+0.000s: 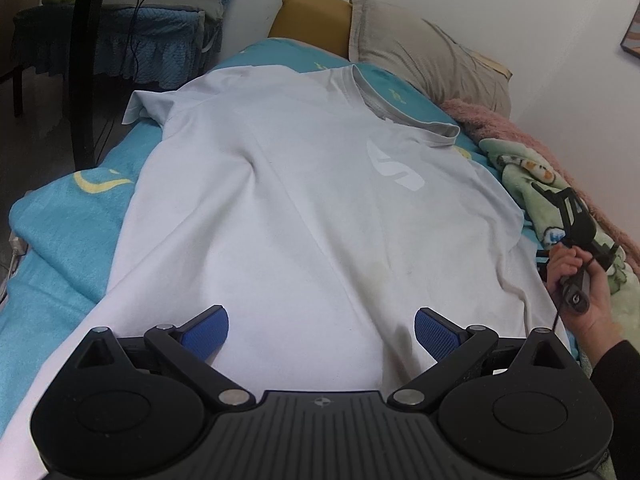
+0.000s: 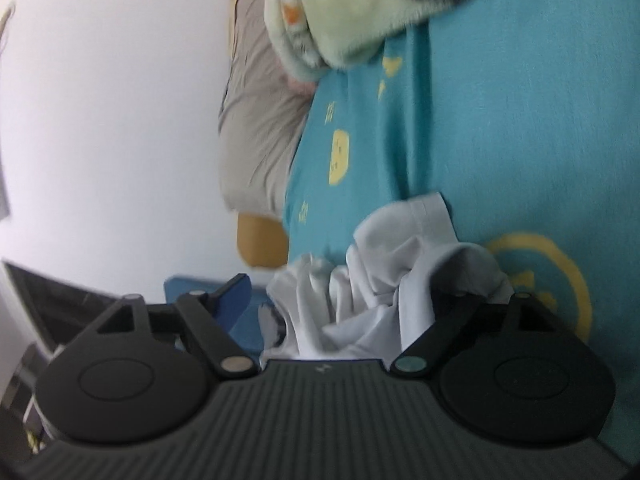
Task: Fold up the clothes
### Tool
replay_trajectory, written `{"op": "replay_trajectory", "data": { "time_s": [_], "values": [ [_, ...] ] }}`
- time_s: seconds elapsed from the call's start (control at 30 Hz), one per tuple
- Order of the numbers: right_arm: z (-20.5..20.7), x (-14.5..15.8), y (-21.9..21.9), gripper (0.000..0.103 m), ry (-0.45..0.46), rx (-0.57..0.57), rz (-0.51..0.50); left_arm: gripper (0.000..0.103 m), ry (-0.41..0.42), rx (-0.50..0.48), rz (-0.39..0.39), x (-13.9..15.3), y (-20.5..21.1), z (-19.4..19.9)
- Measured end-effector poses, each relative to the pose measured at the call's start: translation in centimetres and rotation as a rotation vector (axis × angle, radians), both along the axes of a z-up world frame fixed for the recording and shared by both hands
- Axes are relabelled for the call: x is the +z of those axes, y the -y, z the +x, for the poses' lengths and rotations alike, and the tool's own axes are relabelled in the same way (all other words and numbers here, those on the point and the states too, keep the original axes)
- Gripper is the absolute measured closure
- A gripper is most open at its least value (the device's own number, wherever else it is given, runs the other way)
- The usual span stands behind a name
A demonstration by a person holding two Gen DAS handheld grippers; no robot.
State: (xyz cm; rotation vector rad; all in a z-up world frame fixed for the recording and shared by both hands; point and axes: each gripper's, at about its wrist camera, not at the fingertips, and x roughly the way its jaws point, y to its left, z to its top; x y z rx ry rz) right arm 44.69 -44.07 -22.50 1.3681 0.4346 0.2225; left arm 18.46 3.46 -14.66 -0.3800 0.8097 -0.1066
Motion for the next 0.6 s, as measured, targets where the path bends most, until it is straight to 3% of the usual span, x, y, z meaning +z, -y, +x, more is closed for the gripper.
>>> {"op": "replay_trajectory", "data": {
  "time_s": [0.17,0.27,0.37,0.43,0.6],
  "values": [
    [-3.5,4.8,2.5,0.022,0.101,-0.242,-0.147,0.003,0.009,-0.015,-0.033,0.3,0.0,-0.2],
    [-5.1,8.1,3.4,0.021,0.017,-0.293,-0.371,0.003,0.014,-0.022,-0.04,0.5,-0.1,-0.3],
    [-6.3,11.2,2.5,0.021,-0.097,-0.237,-0.637,0.004,0.033,-0.037,-0.031,0.9,-0.1,-0.6],
    [-8.5,12.8,1.2,0.021,-0.111,-0.172,-0.762,0.004,0.052,-0.048,-0.023,1.3,0.0,-0.8],
    [-16.3,16.2,-4.7,0.022,-0.063,0.023,-0.893,0.006,0.092,-0.093,-0.004,2.7,0.6,-1.9]
  ]
}}
